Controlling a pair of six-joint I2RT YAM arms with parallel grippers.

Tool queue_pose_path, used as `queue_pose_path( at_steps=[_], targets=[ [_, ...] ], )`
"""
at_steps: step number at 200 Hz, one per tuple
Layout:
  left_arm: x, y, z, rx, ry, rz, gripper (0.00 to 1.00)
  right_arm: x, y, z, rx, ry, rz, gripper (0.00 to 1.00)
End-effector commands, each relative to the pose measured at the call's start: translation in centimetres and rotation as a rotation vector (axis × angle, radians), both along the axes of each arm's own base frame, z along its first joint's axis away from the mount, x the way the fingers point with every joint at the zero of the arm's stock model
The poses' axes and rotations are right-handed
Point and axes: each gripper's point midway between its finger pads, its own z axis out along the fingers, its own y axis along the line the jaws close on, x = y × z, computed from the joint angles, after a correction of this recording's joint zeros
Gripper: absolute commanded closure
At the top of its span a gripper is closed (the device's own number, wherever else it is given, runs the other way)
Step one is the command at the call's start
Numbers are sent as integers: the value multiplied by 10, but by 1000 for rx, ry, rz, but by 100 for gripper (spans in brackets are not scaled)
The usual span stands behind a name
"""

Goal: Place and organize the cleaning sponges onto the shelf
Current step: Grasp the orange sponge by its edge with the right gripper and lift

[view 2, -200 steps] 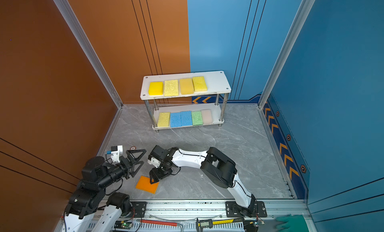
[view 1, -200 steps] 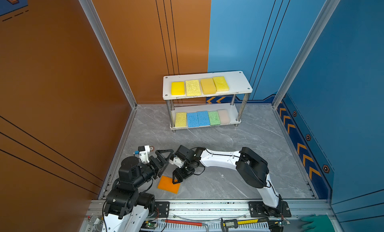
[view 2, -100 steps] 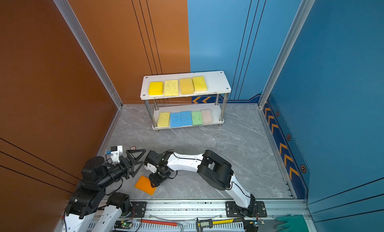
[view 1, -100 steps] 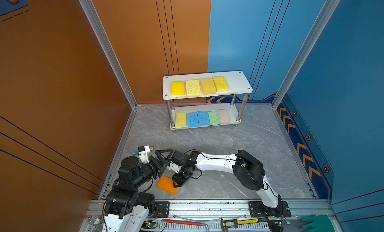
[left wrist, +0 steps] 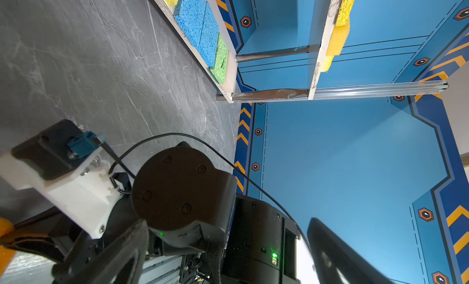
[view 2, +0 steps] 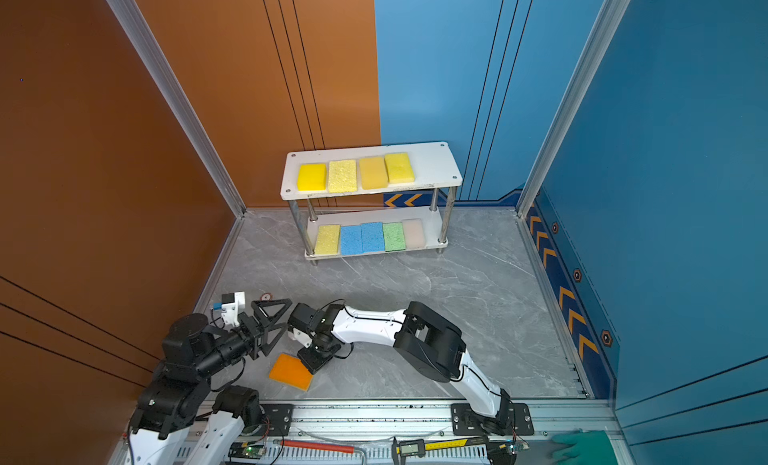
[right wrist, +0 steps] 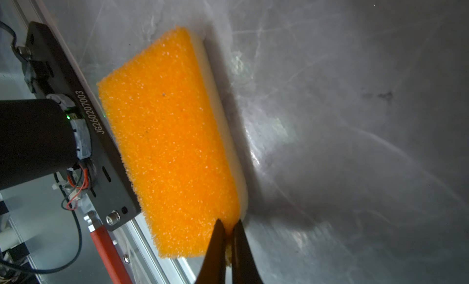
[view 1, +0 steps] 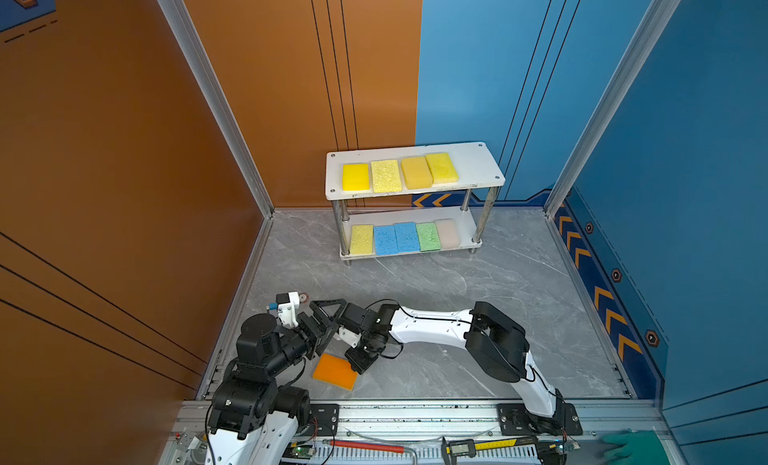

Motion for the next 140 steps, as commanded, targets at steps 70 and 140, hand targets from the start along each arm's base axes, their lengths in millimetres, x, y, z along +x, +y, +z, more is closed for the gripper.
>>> queue_pose_path(
  at_steps=[70, 140],
  targets=[
    [1, 1, 7, 16, -28, -8, 2, 37, -42, 51, 17, -54, -155, 100],
    [8, -5, 16, 55, -45, -62, 2, 67, -142, 76, 26, -25, -406, 100]
  ],
)
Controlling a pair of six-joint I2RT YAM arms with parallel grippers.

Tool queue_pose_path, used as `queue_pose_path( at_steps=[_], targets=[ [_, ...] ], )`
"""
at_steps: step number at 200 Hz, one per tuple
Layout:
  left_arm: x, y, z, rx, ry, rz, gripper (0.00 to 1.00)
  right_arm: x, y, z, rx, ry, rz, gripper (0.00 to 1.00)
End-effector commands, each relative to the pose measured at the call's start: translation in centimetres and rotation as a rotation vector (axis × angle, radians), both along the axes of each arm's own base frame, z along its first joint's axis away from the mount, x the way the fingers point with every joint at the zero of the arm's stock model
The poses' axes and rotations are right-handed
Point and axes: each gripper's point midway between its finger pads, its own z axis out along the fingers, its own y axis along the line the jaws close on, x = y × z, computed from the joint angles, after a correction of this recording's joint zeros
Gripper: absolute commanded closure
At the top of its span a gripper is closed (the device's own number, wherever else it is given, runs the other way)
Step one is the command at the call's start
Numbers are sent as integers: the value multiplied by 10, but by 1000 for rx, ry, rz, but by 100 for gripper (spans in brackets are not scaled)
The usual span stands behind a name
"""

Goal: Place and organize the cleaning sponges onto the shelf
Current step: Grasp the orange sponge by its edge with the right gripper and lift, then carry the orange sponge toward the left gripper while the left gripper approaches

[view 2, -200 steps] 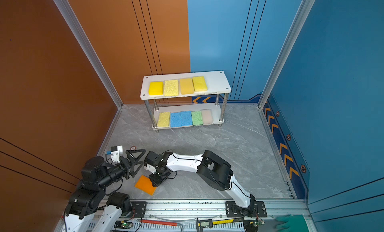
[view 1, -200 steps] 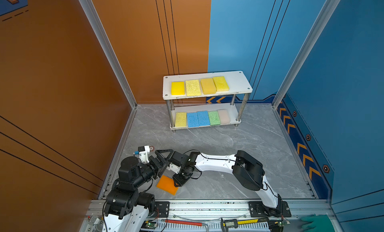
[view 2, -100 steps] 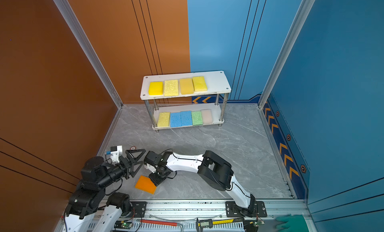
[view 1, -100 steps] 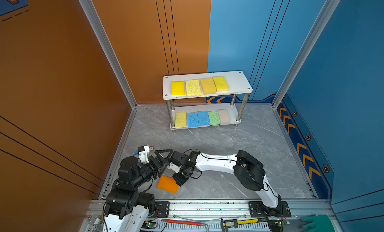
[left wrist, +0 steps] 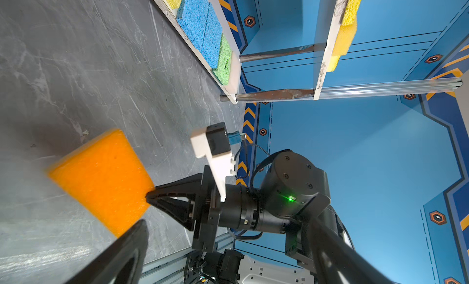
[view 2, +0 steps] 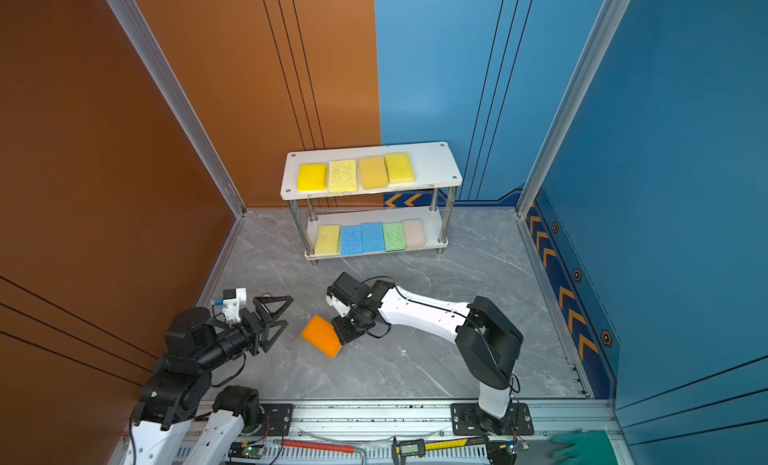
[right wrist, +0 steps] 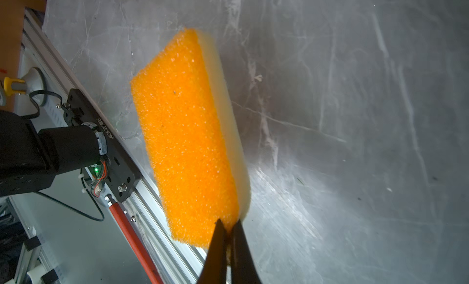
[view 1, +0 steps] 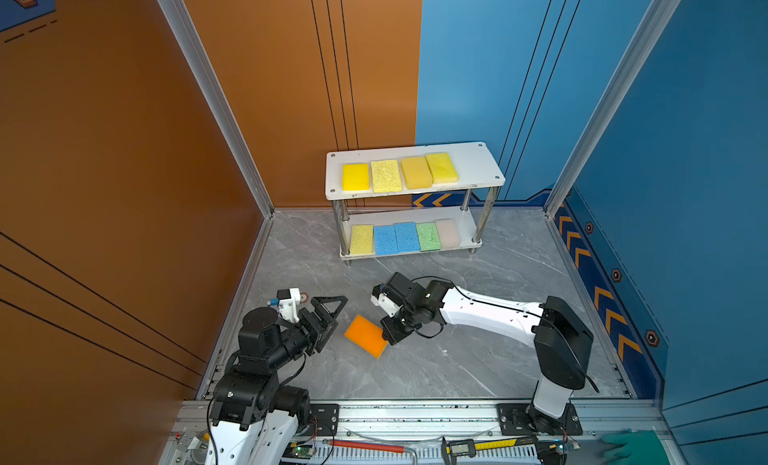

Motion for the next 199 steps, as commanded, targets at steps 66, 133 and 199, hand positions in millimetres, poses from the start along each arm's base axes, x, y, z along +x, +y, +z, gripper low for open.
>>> queue_pose_path(
  at_steps=[66, 133, 199],
  targets=[
    [15, -36, 5, 124, -38, -155, 2, 25, -127, 52, 163, 40, -415, 100],
    [36, -136, 21, 170, -202, -371, 2, 28, -177, 117, 381, 18, -605, 100],
    [56, -170, 54, 63, -335, -381, 2, 30, -168, 173, 487, 9, -542, 100]
  ],
)
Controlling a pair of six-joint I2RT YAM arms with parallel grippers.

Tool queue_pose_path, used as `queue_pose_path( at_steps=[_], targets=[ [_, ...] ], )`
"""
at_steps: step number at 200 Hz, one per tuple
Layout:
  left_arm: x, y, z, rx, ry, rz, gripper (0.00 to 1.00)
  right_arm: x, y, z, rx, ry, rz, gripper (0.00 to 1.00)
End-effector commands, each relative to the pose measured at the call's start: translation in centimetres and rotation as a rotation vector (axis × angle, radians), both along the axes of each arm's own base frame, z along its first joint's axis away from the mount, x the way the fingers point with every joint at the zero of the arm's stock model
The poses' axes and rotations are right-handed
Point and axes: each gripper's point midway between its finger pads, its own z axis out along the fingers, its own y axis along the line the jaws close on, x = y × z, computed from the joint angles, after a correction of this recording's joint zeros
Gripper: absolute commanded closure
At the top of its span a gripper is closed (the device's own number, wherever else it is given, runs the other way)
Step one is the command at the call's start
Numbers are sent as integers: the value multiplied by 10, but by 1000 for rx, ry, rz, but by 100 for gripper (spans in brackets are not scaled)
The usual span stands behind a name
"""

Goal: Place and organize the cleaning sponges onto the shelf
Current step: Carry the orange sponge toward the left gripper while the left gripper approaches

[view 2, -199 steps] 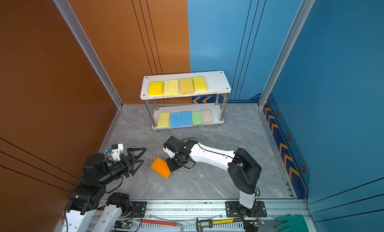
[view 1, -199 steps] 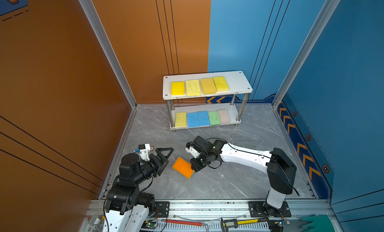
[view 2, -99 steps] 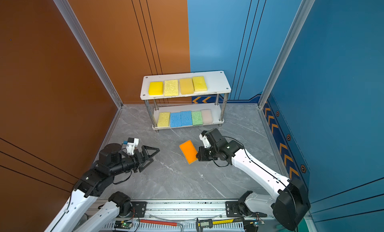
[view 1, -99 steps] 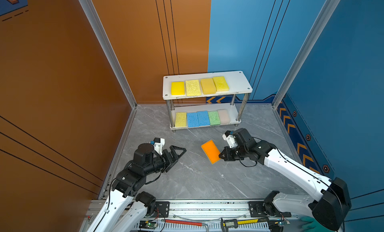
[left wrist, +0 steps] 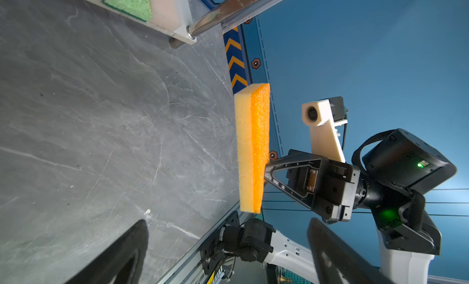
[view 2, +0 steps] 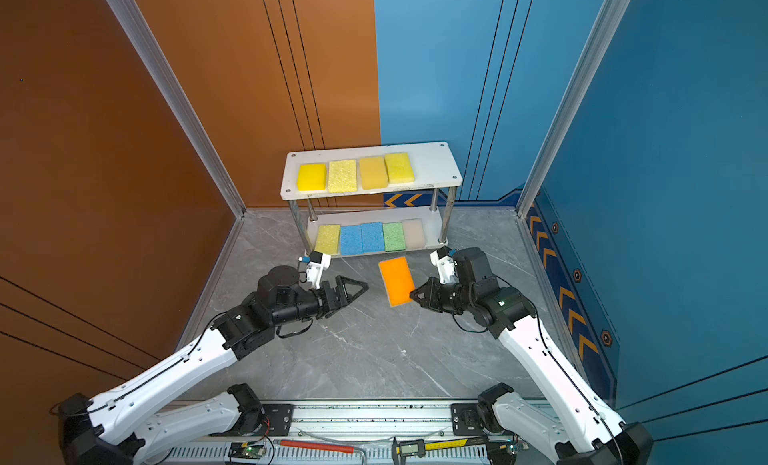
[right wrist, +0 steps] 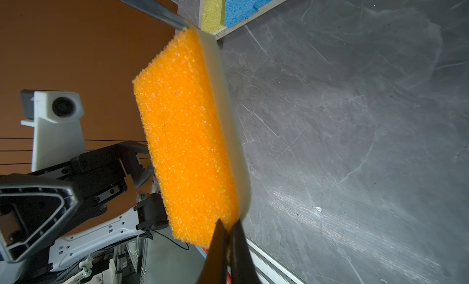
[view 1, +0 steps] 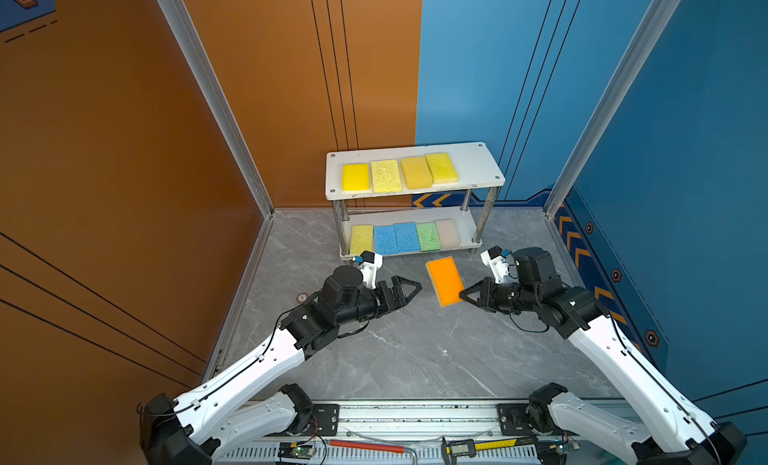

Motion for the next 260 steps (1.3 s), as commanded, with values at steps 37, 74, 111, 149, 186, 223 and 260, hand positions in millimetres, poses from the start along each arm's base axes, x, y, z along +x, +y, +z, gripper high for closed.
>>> queue_pose_path(
  at_steps=[37, 74, 111, 149, 186, 223, 260],
  targets=[
    [14, -16, 42, -108, -126, -4, 1, -9, 11, 38, 86, -14, 65, 100],
    [15, -19, 54, -140, -158, -7, 4, -10, 18, 44, 94, -18, 93, 100],
    [16, -19, 55, -146, -161, -1, 9, -14, 27, 45, 93, -18, 137, 100],
    [19, -16, 59, -154, -173, 22, 13, -21, 38, 44, 90, -16, 189, 100],
    [20, -17, 59, -177, -165, 20, 25, -28, 47, 40, 82, -2, 231, 100],
    [20, -15, 57, -202, -155, 31, 39, -31, 52, 37, 70, -4, 247, 100],
    [19, -13, 55, -206, -146, 34, 51, -31, 53, 39, 68, -13, 250, 100]
  ],
)
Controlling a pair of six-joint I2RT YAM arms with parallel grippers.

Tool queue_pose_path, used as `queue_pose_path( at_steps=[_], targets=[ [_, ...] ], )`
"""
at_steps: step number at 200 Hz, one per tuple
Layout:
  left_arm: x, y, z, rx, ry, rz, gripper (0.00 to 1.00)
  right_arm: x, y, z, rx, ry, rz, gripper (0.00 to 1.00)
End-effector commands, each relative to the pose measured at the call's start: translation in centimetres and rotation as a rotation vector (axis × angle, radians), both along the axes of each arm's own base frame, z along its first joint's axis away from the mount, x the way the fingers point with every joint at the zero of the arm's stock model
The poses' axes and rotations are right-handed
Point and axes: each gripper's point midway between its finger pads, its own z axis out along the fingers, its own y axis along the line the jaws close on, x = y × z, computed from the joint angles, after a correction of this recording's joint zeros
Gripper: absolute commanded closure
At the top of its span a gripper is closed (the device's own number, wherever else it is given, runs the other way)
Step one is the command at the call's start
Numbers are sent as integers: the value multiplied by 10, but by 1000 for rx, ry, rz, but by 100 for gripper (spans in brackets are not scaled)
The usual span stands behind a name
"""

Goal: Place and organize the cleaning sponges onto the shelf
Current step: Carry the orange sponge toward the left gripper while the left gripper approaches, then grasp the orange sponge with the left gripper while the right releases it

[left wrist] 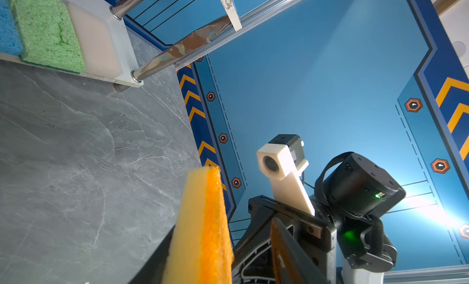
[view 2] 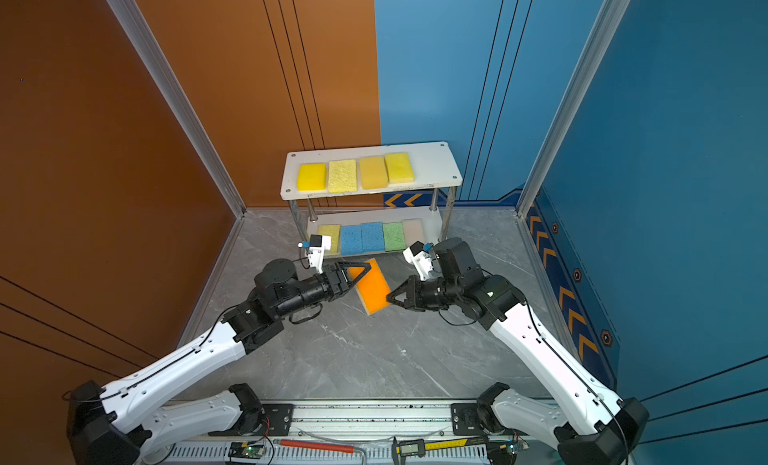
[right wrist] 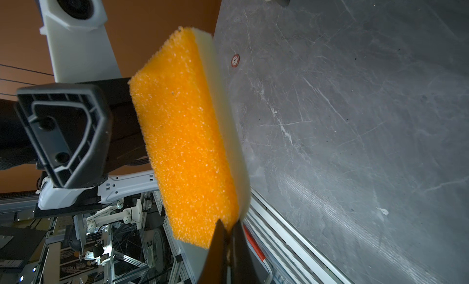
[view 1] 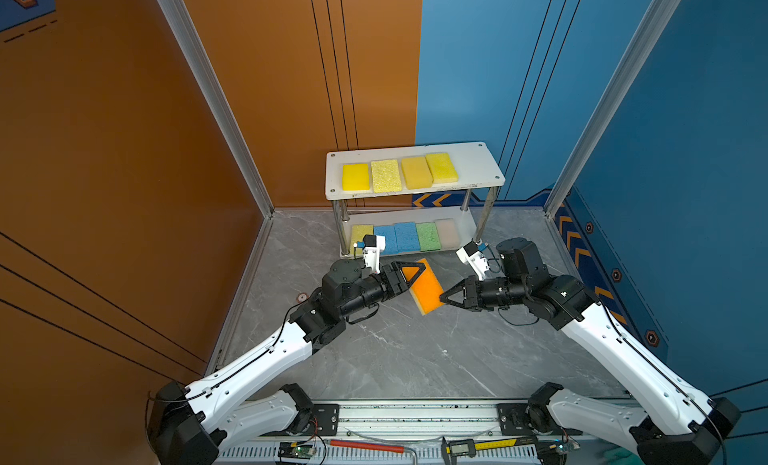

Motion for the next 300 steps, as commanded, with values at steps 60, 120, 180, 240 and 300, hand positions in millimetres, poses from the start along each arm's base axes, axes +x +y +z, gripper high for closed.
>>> queue_pose_path(
  at_steps=[60, 120, 180, 240, 300],
  targets=[
    [-3, 5, 0, -21, -4, 11, 68, -6, 6, 8, -15, -42, 30, 100],
    [-6, 9, -1, -26, -2, 15, 78, -7, 7, 9, -23, -51, 25, 100],
    [-12, 18, 0, -42, -8, 26, 82, -9, 11, 8, -38, -61, 22, 100],
    [-13, 33, -7, -51, 28, 71, 85, -3, 14, 11, -48, -74, 2, 59],
    [4, 60, -9, -124, 93, 190, 85, 8, 13, 21, -26, -90, -27, 20]
  ],
)
